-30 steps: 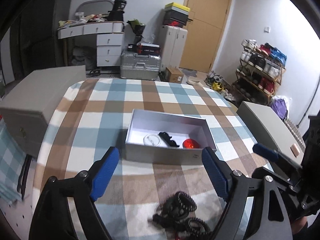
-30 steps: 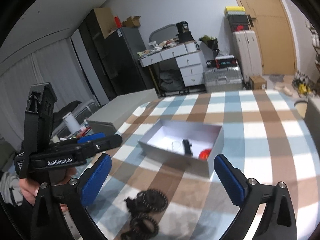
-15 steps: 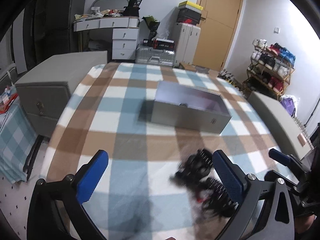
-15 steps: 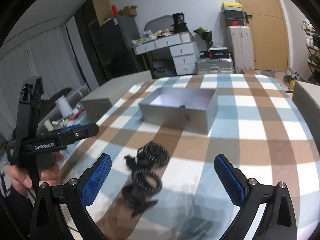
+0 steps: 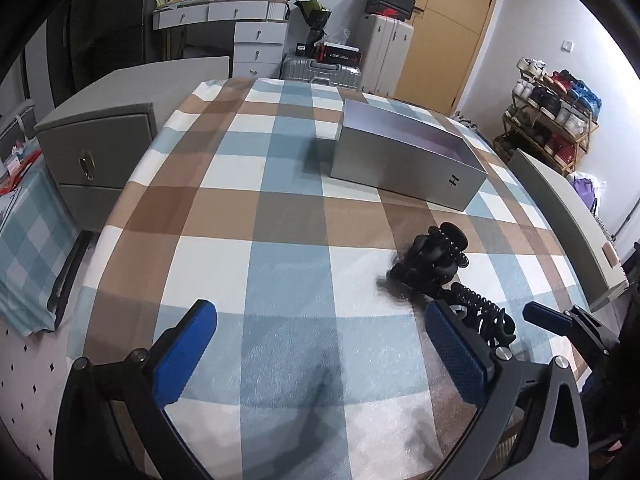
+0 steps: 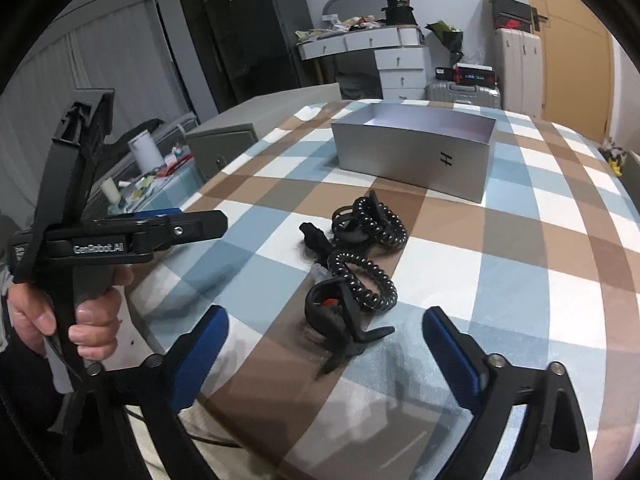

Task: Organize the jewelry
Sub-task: 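Lift both open tools out of the box back toward the remaining jewelry, then grasp the second clear red-rimmed item with the left tool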

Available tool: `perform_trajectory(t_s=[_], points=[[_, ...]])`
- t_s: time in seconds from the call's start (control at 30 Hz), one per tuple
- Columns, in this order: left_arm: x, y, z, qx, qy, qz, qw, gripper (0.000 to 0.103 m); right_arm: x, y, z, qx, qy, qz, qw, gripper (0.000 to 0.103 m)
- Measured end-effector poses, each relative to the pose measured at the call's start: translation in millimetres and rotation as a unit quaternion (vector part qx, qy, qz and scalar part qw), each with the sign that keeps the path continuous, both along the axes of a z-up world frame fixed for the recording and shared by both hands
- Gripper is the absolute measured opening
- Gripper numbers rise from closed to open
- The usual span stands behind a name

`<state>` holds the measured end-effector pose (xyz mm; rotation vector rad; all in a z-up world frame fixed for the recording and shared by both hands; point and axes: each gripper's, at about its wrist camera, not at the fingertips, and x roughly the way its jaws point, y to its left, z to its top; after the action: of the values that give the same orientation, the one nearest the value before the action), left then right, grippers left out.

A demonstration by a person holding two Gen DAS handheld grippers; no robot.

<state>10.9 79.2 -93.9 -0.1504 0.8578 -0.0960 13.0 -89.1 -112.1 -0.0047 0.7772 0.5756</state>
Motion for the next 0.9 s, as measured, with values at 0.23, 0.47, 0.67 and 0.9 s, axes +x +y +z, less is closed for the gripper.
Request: perform_trajectory(t_s=[0.23,0.47,0.67,0.9], points=[[1,-3,-6,-0.001,0.018,-0.01,0.9998,0.101,6,7,-8,-0.016,0.017,0.006,1.0,0.08],[2,-15,-9,-0.001,0.031,-0.036,0.9989,0.101,11,-8,-12,-0.001,0.04,-0.009,0.999,0.05],[5,-35,-16,0.012,0.046,-0.069,0.9965,0.101,5,-34,-10,0.01,0.037,-0.037,0.999,0.05],[16,-63,-24,0.022,0.062,-0.096,0.9931,0.101,8,-66,-13,0.025,0.04,-0.089,0.995,0.05]])
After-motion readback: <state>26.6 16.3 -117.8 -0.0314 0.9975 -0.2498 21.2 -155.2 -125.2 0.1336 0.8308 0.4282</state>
